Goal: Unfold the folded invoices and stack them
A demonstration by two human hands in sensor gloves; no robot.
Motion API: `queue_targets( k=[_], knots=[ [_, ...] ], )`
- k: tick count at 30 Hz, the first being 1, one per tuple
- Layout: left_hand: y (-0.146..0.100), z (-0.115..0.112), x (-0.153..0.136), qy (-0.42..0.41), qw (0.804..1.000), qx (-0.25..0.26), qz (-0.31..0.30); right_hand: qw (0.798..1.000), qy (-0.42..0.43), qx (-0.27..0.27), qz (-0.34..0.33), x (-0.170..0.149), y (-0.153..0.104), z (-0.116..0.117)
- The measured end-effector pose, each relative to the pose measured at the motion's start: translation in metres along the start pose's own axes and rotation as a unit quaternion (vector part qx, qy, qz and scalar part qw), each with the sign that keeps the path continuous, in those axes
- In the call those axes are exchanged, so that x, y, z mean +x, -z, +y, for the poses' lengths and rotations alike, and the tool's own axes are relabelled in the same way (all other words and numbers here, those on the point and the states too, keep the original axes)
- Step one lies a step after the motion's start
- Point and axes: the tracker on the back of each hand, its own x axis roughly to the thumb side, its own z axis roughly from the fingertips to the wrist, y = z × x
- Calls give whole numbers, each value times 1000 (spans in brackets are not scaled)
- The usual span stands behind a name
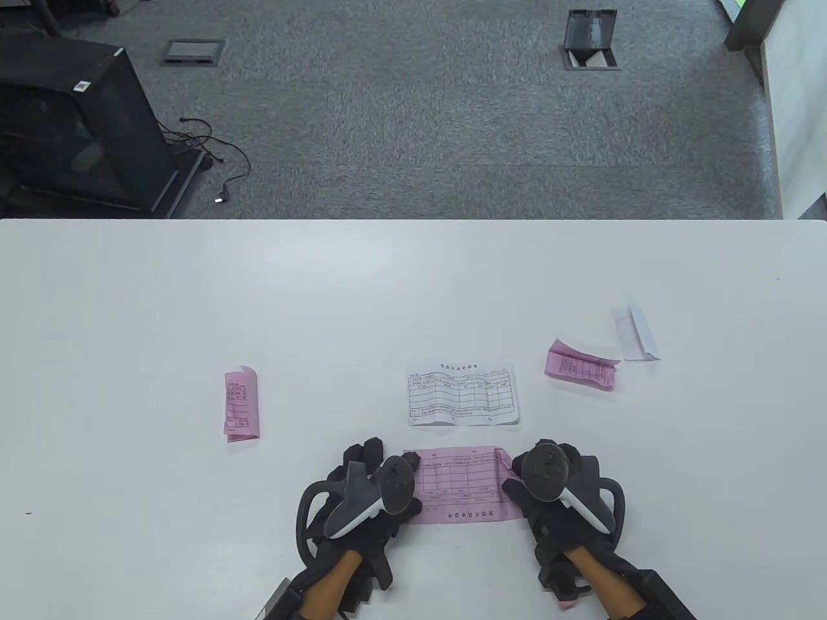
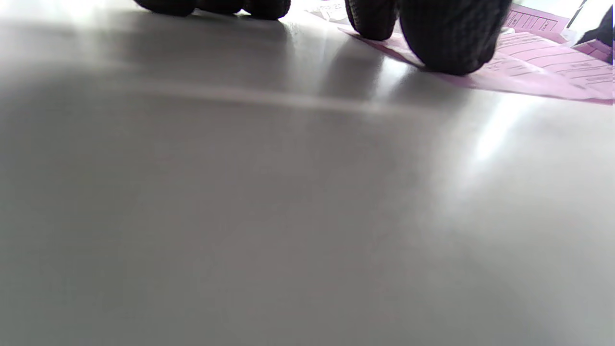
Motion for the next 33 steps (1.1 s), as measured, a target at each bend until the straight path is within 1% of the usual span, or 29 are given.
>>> queue_targets(
  k=[7,13,16,19,22,23,26,30,32,33],
  knots=[
    [0,0,1,1,1000,0,-1,1000,3,-6,16,1,0,0],
    [0,0,1,2,1000,-1,-1,997,74,-7,24,-4,0,0],
    [0,0,1,2,1000,-2,-1,993,111,-23,25,-7,-1,-2],
    [0,0,2,3,1000,-2,0,990,135,-44,-2,-7,-2,-7],
    [0,0,2,1,1000,-4,-1,978,190,-74,-35,-4,-5,-13],
    [0,0,1,-5,1000,-4,-2,974,209,-70,-48,-2,-6,-15],
    [-1,0,-2,-24,1000,-1,-2,969,228,-69,-72,2,-10,-21],
    [-2,4,-9,-84,996,18,-8,956,264,-80,-102,9,-18,-33],
    [-3,8,-13,-127,991,29,-11,948,284,-85,-116,11,-23,-39],
    [-4,10,-17,-159,986,42,-15,941,301,-87,-129,13,-27,-44]
  ],
)
